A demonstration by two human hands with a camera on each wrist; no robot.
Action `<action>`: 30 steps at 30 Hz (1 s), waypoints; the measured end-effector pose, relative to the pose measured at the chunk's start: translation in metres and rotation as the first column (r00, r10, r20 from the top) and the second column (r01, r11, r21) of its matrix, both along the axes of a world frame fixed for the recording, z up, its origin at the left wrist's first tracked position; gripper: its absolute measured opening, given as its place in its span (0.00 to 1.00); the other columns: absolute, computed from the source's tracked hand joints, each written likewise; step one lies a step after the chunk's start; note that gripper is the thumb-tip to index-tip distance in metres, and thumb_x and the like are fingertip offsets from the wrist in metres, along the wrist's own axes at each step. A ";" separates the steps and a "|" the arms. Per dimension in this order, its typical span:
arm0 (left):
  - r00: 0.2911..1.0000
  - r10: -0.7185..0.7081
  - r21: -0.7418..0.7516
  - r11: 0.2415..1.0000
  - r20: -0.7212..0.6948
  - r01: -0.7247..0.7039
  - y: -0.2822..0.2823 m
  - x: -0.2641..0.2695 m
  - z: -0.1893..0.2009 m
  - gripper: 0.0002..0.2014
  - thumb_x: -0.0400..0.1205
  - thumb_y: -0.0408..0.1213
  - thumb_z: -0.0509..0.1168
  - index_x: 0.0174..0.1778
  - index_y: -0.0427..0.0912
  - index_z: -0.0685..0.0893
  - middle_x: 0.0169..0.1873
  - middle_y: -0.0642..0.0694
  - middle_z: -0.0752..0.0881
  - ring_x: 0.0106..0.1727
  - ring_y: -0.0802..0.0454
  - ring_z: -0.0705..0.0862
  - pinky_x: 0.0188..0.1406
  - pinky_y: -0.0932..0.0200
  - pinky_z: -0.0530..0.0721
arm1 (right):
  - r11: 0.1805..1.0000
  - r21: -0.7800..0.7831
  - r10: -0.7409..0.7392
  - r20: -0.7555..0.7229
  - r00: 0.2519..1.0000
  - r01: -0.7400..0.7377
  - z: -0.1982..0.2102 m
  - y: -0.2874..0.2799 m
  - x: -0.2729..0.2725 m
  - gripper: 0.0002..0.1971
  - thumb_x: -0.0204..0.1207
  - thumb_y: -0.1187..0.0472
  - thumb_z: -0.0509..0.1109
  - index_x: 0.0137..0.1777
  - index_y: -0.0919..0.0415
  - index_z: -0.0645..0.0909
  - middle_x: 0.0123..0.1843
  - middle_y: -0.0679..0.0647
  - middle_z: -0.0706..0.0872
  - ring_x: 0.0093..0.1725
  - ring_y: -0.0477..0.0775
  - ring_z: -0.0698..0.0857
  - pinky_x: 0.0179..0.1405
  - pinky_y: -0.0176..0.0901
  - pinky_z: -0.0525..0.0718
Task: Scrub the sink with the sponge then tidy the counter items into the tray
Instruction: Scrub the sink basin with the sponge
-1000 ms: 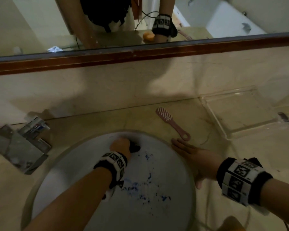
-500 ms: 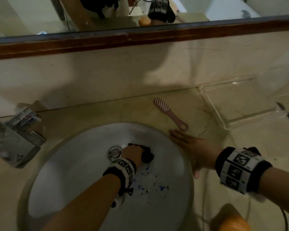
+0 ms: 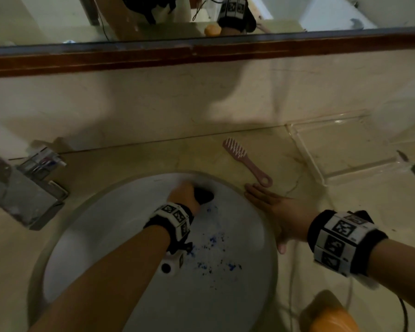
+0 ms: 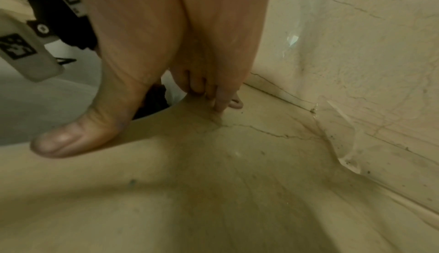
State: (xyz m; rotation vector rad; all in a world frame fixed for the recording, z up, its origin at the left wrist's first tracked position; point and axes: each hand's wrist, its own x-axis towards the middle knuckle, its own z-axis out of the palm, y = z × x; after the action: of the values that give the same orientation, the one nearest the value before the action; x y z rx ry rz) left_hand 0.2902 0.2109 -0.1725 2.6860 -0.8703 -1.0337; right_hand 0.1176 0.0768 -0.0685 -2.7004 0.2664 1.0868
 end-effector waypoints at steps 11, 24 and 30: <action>0.879 -0.474 0.076 0.876 -0.047 0.477 0.006 -0.074 -0.023 0.15 0.85 0.34 0.59 0.66 0.36 0.81 0.65 0.38 0.83 0.66 0.41 0.82 0.39 0.65 0.77 | 1.000 0.002 0.028 0.000 1.000 -0.028 -0.002 -0.003 0.000 0.69 0.57 0.50 0.84 0.82 0.59 0.32 0.83 0.48 0.28 0.72 0.39 0.29 0.79 0.31 0.42; 0.949 -0.311 0.071 0.947 -0.056 0.315 0.034 -0.003 0.025 0.16 0.85 0.44 0.59 0.55 0.37 0.86 0.49 0.39 0.87 0.54 0.42 0.86 0.50 0.58 0.82 | 1.000 0.002 0.023 0.035 0.999 -0.023 -0.004 -0.002 -0.001 0.71 0.53 0.50 0.85 0.83 0.61 0.34 0.85 0.53 0.32 0.73 0.40 0.30 0.79 0.30 0.43; 0.916 -0.384 0.318 0.889 0.120 0.331 0.040 0.017 -0.011 0.21 0.88 0.46 0.54 0.72 0.37 0.76 0.71 0.39 0.79 0.71 0.44 0.78 0.72 0.55 0.73 | 1.000 0.001 0.011 0.027 1.000 -0.011 -0.004 -0.003 -0.001 0.69 0.56 0.50 0.84 0.82 0.60 0.32 0.82 0.47 0.29 0.75 0.39 0.31 0.81 0.34 0.45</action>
State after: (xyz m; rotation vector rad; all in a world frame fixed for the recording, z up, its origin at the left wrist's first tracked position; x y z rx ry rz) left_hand 0.3068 0.2504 -0.1833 2.9710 -1.3969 -1.0712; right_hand 0.1165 0.0742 -0.0721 -2.7168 0.2459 1.0518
